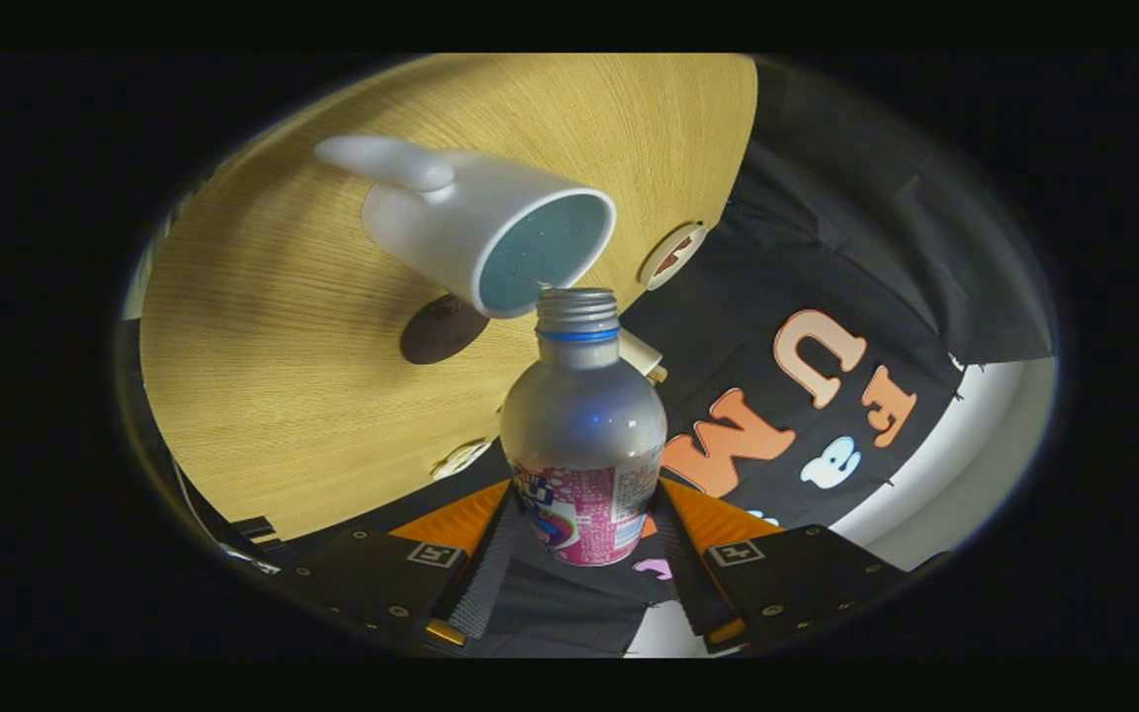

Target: Take the bottle from table, then pour the juice into the cup, finally place the bottle on the coaster

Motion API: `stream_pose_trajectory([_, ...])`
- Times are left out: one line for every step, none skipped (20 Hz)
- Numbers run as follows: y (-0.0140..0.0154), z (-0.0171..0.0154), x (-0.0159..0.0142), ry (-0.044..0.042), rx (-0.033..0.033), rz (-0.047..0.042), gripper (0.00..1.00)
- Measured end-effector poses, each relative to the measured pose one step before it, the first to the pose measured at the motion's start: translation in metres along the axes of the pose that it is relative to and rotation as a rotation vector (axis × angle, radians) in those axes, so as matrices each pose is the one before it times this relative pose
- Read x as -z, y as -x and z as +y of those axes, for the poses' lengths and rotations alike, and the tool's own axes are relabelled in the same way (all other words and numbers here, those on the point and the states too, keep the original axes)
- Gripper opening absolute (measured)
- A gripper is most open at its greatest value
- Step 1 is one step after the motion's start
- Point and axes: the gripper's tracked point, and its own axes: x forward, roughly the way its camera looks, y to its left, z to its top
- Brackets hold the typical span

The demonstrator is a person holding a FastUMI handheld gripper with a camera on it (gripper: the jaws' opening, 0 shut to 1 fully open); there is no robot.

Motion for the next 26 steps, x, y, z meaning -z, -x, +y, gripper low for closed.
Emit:
stream_pose_trajectory([-0.00131,-0.00023,0.00059,0.00207,-0.00110,0.00147,0.75])
stream_pose_trajectory([-0.00064,-0.00072,-0.00039,0.00320,-0.00059,0.00090,0.75])
stream_pose_trajectory([0.00072,-0.00060,-0.00002,0.00479,-0.00068,-0.00046,0.75])
stream_pose_trajectory([0.00025,0.00048,0.00044,0.00645,-0.00033,0.00223,0.75])
stream_pose_trajectory([-0.00015,0.00117,0.00001,0.00764,-0.00112,0.00161,0.75])
stream_pose_trajectory([0.00120,0.00037,0.00007,0.01082,0.00149,0.00100,0.75])
stream_pose_trajectory([0.00010,-0.00300,-0.00177,0.01280,0.01114,0.00016,0.75])
stream_pose_trajectory([0.00147,-0.00078,-0.00090,0.00456,0.00376,-0.00241,0.75])
stream_pose_trajectory([-0.00056,0.00049,-0.00003,-0.00304,-0.00184,-0.00330,0.75])
stream_pose_trajectory([-0.00010,-0.00057,-0.00100,-0.00436,0.00002,-0.00412,0.75])
stream_pose_trajectory([0.00166,-0.00017,-0.00063,-0.00140,-0.00022,-0.00306,0.75])
stream_pose_trajectory([0.00067,0.00026,0.00043,-0.00173,-0.00285,-0.00055,0.75])
stream_pose_trajectory([-0.00060,-0.00023,-0.00088,-0.00523,-0.00011,-0.00326,0.75])
stream_pose_trajectory([-0.00073,0.00169,0.00019,-0.01184,-0.00626,-0.00196,0.75])
stream_pose_trajectory([-0.00053,0.00067,0.00087,-0.01534,-0.00828,-0.00105,0.75])
stream_pose_trajectory([-0.00031,0.00202,0.00013,-0.01716,-0.01110,-0.00163,0.75])
stream_pose_trajectory([-0.00017,0.00060,0.00022,-0.01539,-0.01017,-0.00211,0.75])
stream_pose_trajectory([-0.00062,0.00046,0.00160,-0.01465,-0.00651,0.00471,0.75])
stream_pose_trajectory([-0.00047,-0.00035,0.00033,-0.01868,-0.00006,-0.00314,0.75])
stream_pose_trajectory([0.00007,0.00234,0.00181,-0.02793,-0.00531,0.00220,0.75])
stream_pose_trajectory([-0.00066,0.00192,0.00174,-0.03461,-0.00286,0.00468,0.75])
stream_pose_trajectory([0.00129,0.00069,0.00139,-0.03097,0.00057,0.00624,0.75])
stream_pose_trajectory([0.00191,0.00269,0.00276,-0.03693,-0.00048,0.00750,0.75])
stream_pose_trajectory([0.00091,0.00106,0.00267,-0.04214,-0.00577,0.00094,0.75])
stream_pose_trajectory([-0.00077,0.00275,0.00211,-0.04818,-0.00668,0.00048,0.75])
stream_pose_trajectory([0.00341,-0.00013,0.00248,-0.04219,0.00203,0.00267,0.75])
